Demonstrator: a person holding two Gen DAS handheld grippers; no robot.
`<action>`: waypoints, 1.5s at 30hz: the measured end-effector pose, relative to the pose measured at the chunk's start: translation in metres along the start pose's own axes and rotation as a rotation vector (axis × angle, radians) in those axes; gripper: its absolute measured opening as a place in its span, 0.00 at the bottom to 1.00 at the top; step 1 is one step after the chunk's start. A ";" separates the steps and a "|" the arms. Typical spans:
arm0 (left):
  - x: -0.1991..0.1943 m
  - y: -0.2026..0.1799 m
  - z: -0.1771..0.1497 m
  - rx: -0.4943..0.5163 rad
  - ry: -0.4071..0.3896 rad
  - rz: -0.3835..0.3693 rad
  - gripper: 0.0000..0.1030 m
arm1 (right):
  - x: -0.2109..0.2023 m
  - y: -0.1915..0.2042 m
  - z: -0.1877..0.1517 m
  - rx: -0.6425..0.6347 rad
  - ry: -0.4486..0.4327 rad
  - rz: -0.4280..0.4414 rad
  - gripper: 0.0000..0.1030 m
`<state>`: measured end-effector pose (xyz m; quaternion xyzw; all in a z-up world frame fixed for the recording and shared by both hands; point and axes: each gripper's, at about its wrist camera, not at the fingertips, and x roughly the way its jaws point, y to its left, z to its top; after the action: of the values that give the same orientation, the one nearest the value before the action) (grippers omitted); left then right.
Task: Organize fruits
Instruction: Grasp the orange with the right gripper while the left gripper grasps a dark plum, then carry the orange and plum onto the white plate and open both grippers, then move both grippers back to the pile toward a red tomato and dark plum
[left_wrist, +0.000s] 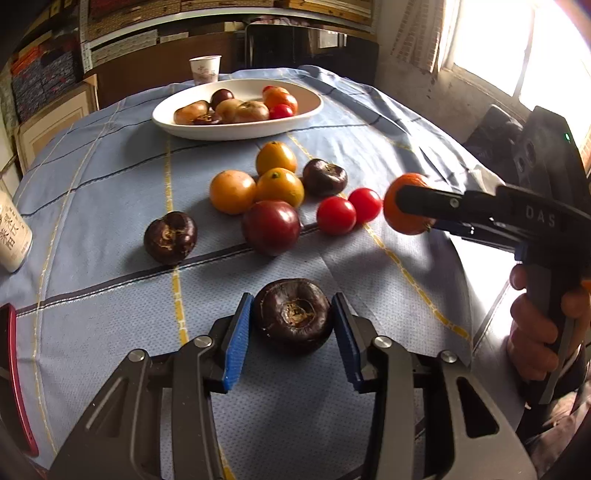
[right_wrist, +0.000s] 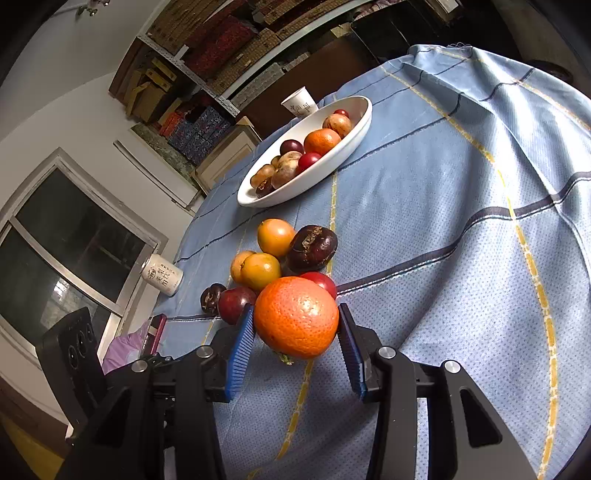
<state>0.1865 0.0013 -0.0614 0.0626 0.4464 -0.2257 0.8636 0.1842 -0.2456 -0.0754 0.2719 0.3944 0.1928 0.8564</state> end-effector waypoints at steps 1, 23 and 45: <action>-0.003 0.002 0.002 -0.006 -0.006 -0.008 0.41 | -0.002 0.002 0.001 -0.012 -0.001 -0.005 0.44; 0.067 0.079 0.212 -0.130 -0.114 0.089 0.41 | 0.085 0.043 0.180 -0.312 -0.085 -0.161 0.44; 0.022 0.089 0.180 -0.152 -0.217 0.183 0.93 | 0.061 0.047 0.160 -0.384 -0.089 -0.095 0.54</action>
<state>0.3711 0.0178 0.0196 0.0125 0.3586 -0.1170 0.9261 0.3407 -0.2261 0.0053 0.0930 0.3246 0.2114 0.9172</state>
